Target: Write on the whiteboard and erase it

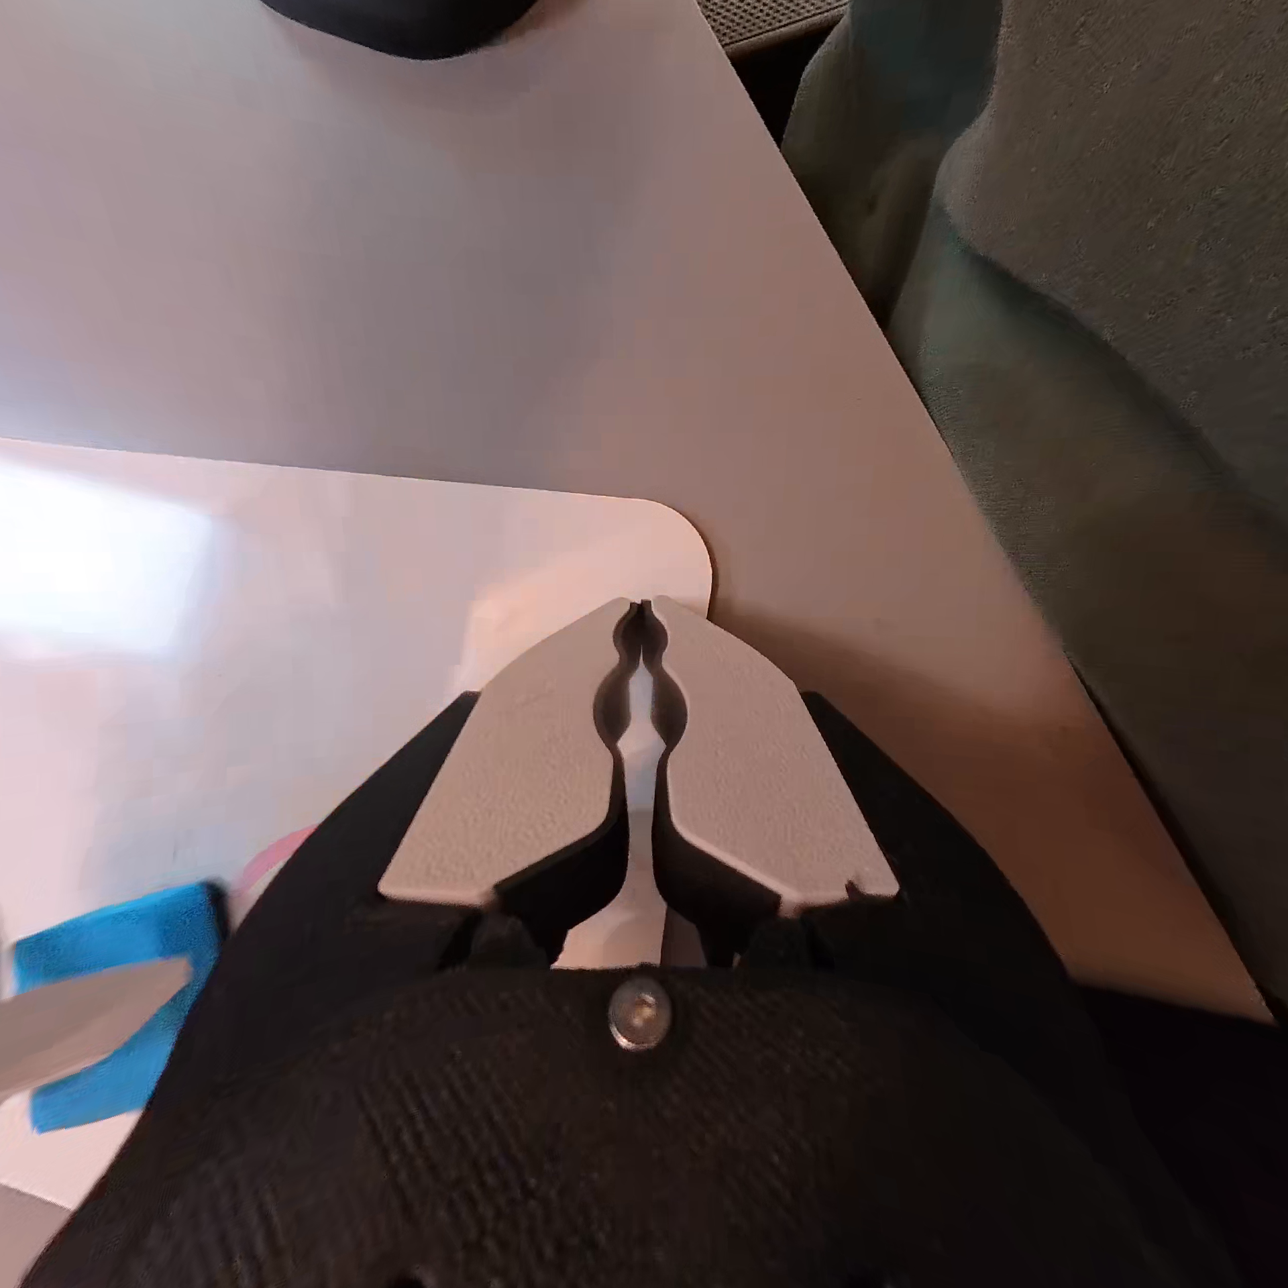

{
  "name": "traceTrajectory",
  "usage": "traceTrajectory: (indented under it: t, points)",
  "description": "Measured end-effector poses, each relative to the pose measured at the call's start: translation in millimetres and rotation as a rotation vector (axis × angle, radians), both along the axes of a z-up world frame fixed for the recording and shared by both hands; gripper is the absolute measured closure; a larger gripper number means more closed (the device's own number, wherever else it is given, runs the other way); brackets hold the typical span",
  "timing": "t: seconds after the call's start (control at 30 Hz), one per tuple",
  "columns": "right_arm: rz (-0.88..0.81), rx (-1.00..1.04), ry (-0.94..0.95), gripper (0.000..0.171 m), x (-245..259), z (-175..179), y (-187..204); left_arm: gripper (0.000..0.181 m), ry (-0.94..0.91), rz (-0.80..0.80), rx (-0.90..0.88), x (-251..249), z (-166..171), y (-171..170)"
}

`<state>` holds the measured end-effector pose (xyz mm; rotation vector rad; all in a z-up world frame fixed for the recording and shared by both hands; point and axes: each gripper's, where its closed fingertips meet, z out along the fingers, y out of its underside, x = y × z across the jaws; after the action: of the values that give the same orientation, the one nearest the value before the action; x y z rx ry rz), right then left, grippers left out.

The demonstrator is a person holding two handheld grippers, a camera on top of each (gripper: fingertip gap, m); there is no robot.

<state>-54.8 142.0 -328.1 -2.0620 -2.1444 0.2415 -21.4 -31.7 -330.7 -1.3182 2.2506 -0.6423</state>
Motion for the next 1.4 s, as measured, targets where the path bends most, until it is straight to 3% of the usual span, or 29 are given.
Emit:
traceTrajectory:
  t: [0.13, 0.2, 0.27, 0.33, 0.37, 0.47, 0.5, 0.57, 0.67, 0.7, 0.73, 0.83, 0.87, 0.93, 1.07, 1.13, 1.2, 1.33, 1.4]
  points:
    - [-0.329, -0.054, 0.057, 0.125, 11.8, -1.5, 89.1, 0.181, -0.001, -0.005, 0.006, -0.1, 0.1, 0.1]
    - [-0.240, -0.058, 0.065, 0.125, 2.3, -1.6, 64.7, 0.181, -0.003, -0.008, 0.008, -1.2, 0.3, 0.5]
    - [-0.066, -0.111, 0.039, 0.125, -10.5, 0.1, 4.7, 0.181, -0.008, -0.010, -0.013, -1.5, 0.4, 0.7]
    - [0.035, -0.061, 0.013, 0.125, -10.0, 0.8, -12.3, 0.181, -0.009, -0.016, -0.020, -1.6, 0.5, 0.8]
    - [-0.027, -0.085, 0.021, 0.125, -7.7, 1.1, 0.8, 0.181, -0.006, -0.017, -0.011, -1.8, 0.6, 1.8]
    - [-0.300, -0.004, 0.046, 0.125, 8.2, 2.4, 91.1, 0.181, 0.000, -0.010, -0.001, -1.8, 0.7, 2.7]
    - [-0.321, -0.029, 0.050, 0.125, 7.9, 2.7, 96.4, 0.181, 0.002, -0.007, 0.007, -1.9, 0.8, 2.7]
    - [-0.227, -0.046, 0.032, 0.125, -2.5, 3.9, 70.0, 0.181, 0.005, -0.002, 0.018, -2.5, 0.9, 3.1]
    - [0.039, -0.112, -0.023, 0.126, -12.9, 5.9, -15.2, 0.181, 0.005, 0.000, -0.004, -3.3, 1.0, 3.3]
    - [0.085, -0.086, -0.039, 0.125, -10.9, 6.6, -21.0, 0.181, 0.007, 0.000, -0.012, -3.4, 1.1, 3.1]
    - [0.042, -0.095, -0.033, 0.125, -8.6, 7.2, -10.3, 0.181, 0.009, -0.001, -0.014, -3.6, 1.1, 3.0]
    - [-0.236, -0.008, 0.000, 0.125, 20.6, 7.8, 71.5, 0.181, 0.017, 0.001, 0.010, -5.0, 1.2, 1.7]
    - [-0.266, -0.024, 0.028, 0.126, 27.1, 7.3, 72.1, 0.181, 0.016, 0.000, 0.012, -5.5, 1.3, 0.6]
    - [-0.199, -0.037, 0.030, 0.126, 32.3, 6.5, 39.3, 0.181, 0.017, -0.013, -0.013, -7.2, 1.3, -3.8]
    - [-0.039, -0.083, -0.009, 0.126, 36.4, 6.9, -64.7, 0.181, 0.019, -0.023, -0.034, -7.1, 1.3, -4.1]
    - [-0.028, -0.076, -0.024, 0.126, 40.5, 7.1, -91.1, 0.181, 0.020, -0.028, -0.013, -6.3, 1.4, -6.0]
    - [-0.069, -0.075, -0.029, 0.125, 38.1, 7.4, -84.4, 0.181, 0.020, -0.041, -0.006, -4.9, 1.5, -10.7]
    - [-0.249, -0.022, 0.010, 0.125, 24.1, 7.0, -4.1, 0.181, 0.012, -0.028, 0.009, -3.8, 1.5, -11.8]
    - [-0.149, -0.009, -0.036, 0.125, 15.2, 7.1, -27.7, 0.181, -0.004, -0.010, 0.012, -4.7, 1.4, -11.5]
